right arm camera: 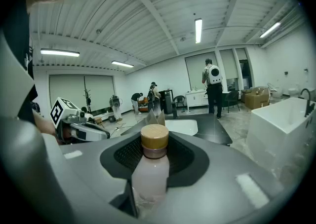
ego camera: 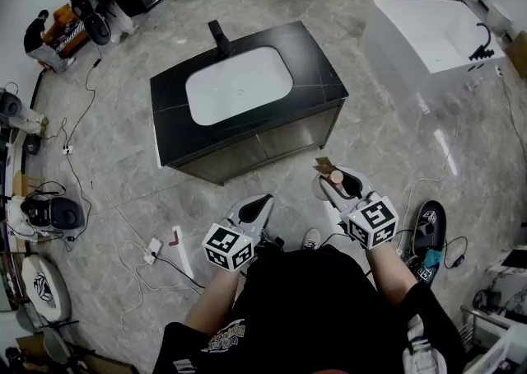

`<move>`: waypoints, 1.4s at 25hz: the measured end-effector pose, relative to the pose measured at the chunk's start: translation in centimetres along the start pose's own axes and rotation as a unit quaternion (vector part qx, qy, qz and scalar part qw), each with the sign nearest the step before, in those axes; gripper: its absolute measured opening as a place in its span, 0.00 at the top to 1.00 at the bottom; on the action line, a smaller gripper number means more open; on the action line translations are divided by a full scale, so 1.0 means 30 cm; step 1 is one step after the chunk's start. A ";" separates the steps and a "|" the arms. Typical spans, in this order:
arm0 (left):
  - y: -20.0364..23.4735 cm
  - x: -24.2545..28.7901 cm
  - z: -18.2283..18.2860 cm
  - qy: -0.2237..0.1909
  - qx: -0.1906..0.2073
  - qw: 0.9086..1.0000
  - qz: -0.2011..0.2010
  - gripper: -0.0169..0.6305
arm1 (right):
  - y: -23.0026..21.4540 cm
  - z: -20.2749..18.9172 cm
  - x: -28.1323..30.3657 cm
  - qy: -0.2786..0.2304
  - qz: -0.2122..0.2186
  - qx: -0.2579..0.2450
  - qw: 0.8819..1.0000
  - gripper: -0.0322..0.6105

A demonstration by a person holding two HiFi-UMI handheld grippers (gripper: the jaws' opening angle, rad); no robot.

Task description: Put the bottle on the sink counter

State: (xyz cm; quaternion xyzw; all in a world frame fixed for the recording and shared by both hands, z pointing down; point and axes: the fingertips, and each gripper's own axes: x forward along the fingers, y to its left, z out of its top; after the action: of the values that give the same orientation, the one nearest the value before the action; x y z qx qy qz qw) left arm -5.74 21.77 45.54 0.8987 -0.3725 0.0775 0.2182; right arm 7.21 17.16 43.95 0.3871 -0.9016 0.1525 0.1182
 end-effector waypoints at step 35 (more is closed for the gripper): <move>-0.068 0.095 -0.004 0.004 0.011 1.000 0.003 0.97 | -0.112 0.002 -0.074 -0.018 0.002 0.000 1.000 0.70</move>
State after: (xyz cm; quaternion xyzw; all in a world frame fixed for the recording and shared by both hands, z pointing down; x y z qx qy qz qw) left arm -2.28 21.29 45.82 0.8994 -0.3738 0.0858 0.2100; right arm 11.17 16.43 43.78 0.3879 -0.9044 0.1458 0.1013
